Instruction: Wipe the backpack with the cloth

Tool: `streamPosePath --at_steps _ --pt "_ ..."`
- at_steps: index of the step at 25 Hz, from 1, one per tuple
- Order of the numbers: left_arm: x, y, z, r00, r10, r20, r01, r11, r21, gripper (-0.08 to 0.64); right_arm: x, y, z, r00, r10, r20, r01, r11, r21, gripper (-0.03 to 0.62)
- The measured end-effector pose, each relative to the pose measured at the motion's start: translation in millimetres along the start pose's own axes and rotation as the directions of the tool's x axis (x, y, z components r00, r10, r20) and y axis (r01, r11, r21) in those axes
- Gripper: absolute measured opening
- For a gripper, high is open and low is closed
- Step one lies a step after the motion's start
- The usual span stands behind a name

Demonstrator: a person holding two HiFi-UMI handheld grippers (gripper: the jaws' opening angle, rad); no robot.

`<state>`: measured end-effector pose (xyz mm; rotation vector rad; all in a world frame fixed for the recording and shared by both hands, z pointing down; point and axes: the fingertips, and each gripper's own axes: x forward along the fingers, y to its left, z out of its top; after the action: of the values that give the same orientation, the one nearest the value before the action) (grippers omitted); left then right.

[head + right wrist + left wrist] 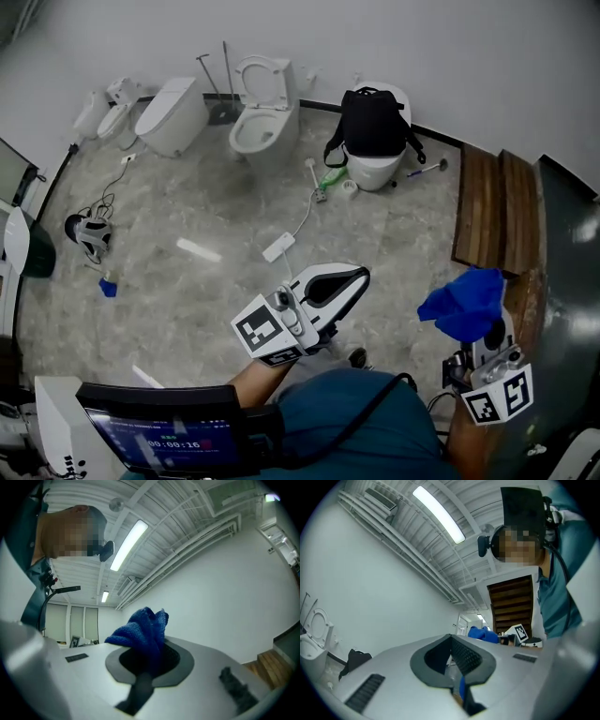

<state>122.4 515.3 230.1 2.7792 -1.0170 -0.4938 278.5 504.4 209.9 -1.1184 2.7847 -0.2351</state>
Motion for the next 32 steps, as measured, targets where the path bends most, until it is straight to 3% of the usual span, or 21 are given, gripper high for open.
streamPosePath --at_steps 6,10,12,16,18,27,32 --pt "-27.8 5.5 11.8 0.999 0.035 -0.006 -0.035 0.998 0.058 0.005 10.2 18.0 -9.9 0.999 0.035 0.006 -0.034 0.999 -0.02 0.02" --pt "-50.9 5.6 -3.7 0.999 0.047 0.003 -0.047 0.995 0.088 0.005 6.6 27.5 -33.5 0.999 0.04 0.018 -0.039 0.998 -0.051 0.02" --pt "-68.1 3.9 2.6 0.999 0.037 0.01 -0.038 0.995 0.097 0.005 8.1 42.0 -34.3 0.999 0.024 0.027 -0.022 0.997 -0.07 0.02" --pt "-132.4 3.3 60.3 0.999 0.002 0.036 -0.005 0.996 0.086 0.005 26.3 116.4 -9.7 0.999 -0.027 0.04 0.03 0.997 -0.073 0.02" --pt "-159.0 8.4 72.3 0.999 -0.002 0.042 -0.001 0.996 0.084 0.005 31.9 139.6 -7.9 0.998 -0.041 0.047 0.044 0.997 -0.065 0.02" --pt "-208.2 27.1 83.3 0.998 -0.042 0.036 0.04 0.997 0.061 0.005 40.6 177.0 -19.1 0.99 -0.135 0.028 0.136 0.99 -0.041 0.02" --pt "-226.3 26.1 90.7 0.998 -0.04 0.05 0.036 0.997 0.067 0.005 44.2 194.5 -23.5 0.992 -0.128 0.023 0.129 0.99 -0.056 0.02"
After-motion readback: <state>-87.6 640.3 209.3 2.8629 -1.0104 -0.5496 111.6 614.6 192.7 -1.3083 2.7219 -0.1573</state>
